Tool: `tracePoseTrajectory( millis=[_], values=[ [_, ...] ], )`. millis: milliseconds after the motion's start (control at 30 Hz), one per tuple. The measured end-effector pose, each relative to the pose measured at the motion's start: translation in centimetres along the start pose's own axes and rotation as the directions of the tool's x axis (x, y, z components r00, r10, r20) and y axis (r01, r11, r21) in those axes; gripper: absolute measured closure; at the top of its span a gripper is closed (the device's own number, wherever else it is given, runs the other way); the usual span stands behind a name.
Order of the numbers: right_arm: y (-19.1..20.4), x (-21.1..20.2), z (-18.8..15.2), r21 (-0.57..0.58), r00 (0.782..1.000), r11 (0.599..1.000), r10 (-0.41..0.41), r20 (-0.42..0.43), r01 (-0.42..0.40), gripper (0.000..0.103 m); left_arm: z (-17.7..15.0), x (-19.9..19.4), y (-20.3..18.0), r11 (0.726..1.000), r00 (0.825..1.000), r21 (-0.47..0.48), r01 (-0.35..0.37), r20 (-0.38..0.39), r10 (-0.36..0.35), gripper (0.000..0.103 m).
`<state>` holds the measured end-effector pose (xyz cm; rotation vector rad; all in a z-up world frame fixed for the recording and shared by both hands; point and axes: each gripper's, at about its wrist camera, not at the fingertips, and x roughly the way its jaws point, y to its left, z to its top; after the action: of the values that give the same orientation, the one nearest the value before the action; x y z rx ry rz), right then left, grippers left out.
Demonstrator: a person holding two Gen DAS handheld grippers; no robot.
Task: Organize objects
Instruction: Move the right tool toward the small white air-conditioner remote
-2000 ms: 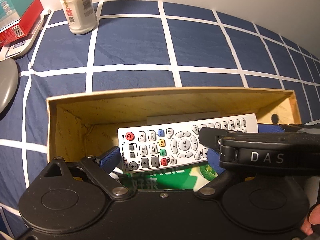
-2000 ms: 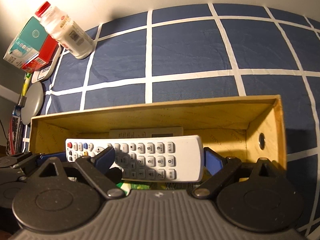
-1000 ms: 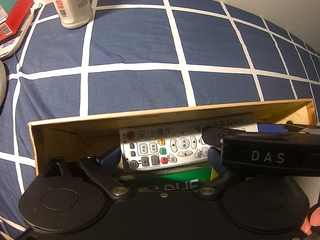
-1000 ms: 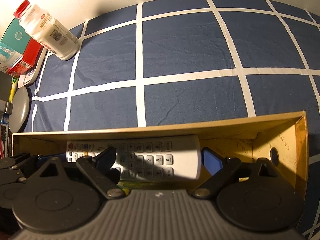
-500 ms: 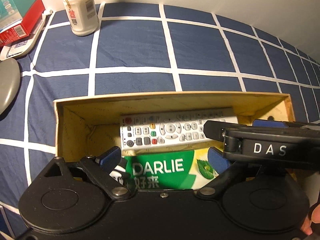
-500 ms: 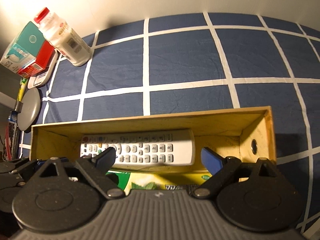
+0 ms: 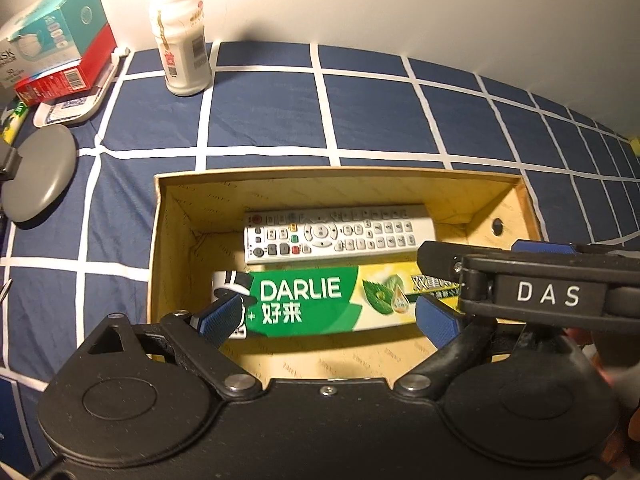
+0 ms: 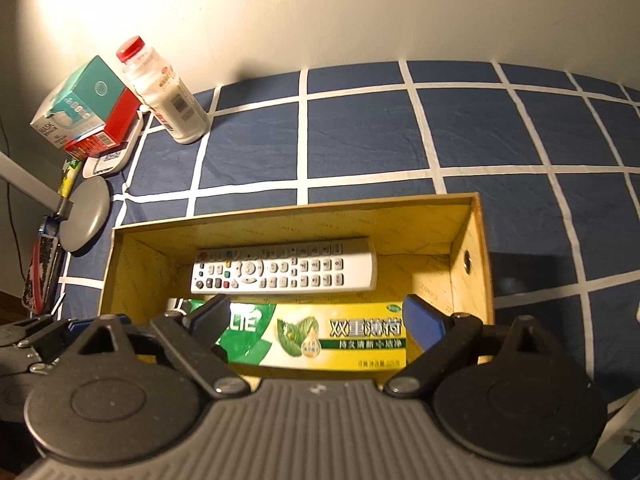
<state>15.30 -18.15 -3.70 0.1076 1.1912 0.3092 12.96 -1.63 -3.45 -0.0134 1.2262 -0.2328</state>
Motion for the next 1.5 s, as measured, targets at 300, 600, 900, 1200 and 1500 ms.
tracePoseTrajectory(
  millis=[300,600,900,1200,1500],
  values=[
    [-0.2,-3.9,-2.5,-0.008,0.999,1.0,-0.015,0.04,0.015,0.01,-2.6,-3.2,-0.9,1.0,0.999,-0.01,-0.003,0.044,0.003,0.01],
    [-1.5,-7.1,-5.4,0.01,0.997,1.0,-0.023,0.069,0.023,0.01,-5.5,-5.1,-3.1,1.0,0.998,0.014,0.006,0.063,-0.007,0.01],
    [-4.7,-9.9,-8.2,0.083,0.994,0.996,-0.047,0.094,0.039,0.01,-7.9,-5.7,-6.5,0.997,0.998,0.073,0.024,0.058,-0.028,0.01],
    [-9.3,-12.4,-10.0,0.174,0.99,0.982,-0.09,0.112,0.069,0.01,-8.7,-5.3,-11.4,0.986,0.998,0.161,0.049,0.037,-0.056,0.01],
    [-15.4,-13.3,-10.4,0.251,0.987,0.964,-0.121,0.108,0.091,0.01,-8.3,-3.6,-17.0,0.972,0.998,0.228,0.051,0.012,-0.055,0.01]
  ],
)
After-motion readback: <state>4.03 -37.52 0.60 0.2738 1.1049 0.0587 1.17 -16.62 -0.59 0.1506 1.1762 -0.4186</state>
